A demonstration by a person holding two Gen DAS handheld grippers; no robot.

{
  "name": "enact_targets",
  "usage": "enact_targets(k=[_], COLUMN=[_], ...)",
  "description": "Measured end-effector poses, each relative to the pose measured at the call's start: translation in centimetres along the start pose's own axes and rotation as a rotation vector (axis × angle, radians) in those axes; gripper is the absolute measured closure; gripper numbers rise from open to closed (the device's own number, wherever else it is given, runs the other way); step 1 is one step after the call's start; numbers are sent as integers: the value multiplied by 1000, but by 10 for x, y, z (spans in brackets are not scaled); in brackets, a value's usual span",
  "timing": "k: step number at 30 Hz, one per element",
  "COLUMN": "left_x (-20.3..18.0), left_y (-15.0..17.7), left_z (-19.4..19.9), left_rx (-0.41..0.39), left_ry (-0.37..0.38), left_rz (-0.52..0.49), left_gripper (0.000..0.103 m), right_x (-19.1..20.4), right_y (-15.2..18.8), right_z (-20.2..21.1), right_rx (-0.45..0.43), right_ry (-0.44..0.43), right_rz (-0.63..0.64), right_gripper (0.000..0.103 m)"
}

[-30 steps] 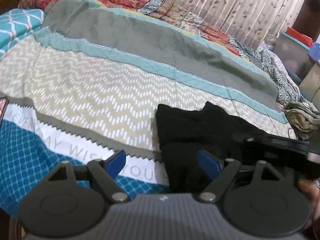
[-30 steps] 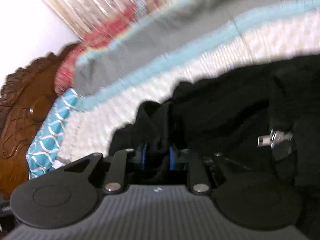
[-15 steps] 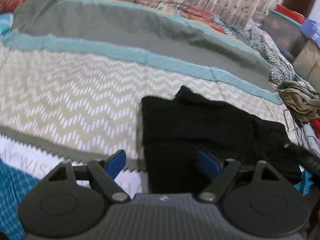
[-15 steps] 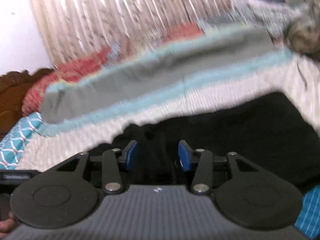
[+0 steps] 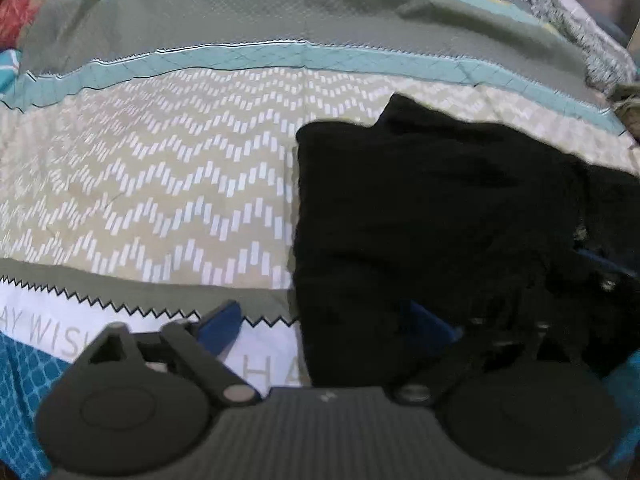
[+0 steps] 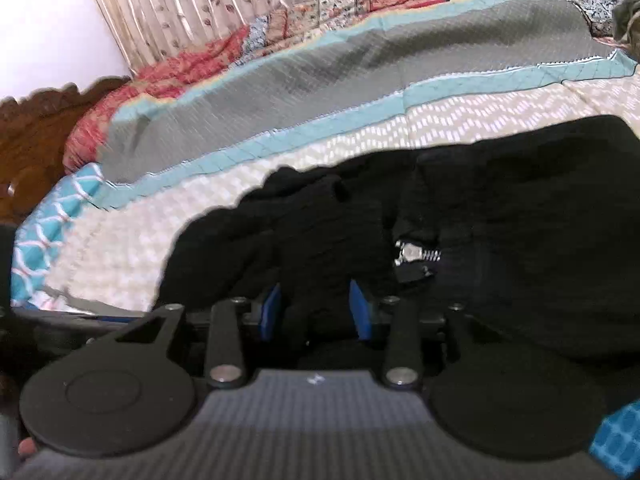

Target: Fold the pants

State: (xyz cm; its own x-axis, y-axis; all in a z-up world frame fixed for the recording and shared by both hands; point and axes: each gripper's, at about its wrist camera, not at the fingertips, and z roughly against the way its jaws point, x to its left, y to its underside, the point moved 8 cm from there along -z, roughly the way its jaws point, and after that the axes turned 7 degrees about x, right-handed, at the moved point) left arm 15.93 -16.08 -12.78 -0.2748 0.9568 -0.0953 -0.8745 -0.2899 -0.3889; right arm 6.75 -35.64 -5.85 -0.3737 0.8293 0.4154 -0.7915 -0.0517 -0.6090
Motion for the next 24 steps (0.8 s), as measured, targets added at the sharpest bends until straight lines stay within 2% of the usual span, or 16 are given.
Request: enact_targets(k=[2,3,6,8,11,14,17,18,19,20,21,23,24], left_x=[3,5,11,3,-20,-45,-71,-79,-89,-96,-104,-119,-127], left_y=[-4,-6,-16,-27,-40,-46,-48,-50,-52,-55,-57,-65,-68], left_z=[20,31,61,73,81,76,73,73,76,79,83,93,99], left_rx=[-47,-77,-149,-176,-186,-156,-127,-123,-125,-128,-131,-138,-144], left_ry=[4,8,40,59,109,155,192,202,211,217,225,254,273], left_rz=[4,10,33,23,-13,-47,-86,-104,-129,-151,-173,-207,-219], left_gripper=[17,17,17,17,17,17,17,17,16,16,14,10,8], right_x=[-16,-28,-85,-132,-183,-203,-202,-198,-196,-195,-188,-170,-151], right_y=[-7,-10,-14,-11,1,10,12,13,13,13,11,-3,-12], right_z=[30,46,96,127,143,134,109,100,93,89,93,108,112], right_rx=[-76,-125,-261,-332,-342,-318,-244,-206,-176,-162,-174,-226,-248], right_ry=[-41,-29,63,161,235,187,135,127,141,170,159,87,69], right_rz=[-61,-84,-180,-269,-390,-484,-476,-454,-440,-435,-443,-426,-361], right_gripper=[54,53,51,49,47,47,48,54,72,77,86,88,88])
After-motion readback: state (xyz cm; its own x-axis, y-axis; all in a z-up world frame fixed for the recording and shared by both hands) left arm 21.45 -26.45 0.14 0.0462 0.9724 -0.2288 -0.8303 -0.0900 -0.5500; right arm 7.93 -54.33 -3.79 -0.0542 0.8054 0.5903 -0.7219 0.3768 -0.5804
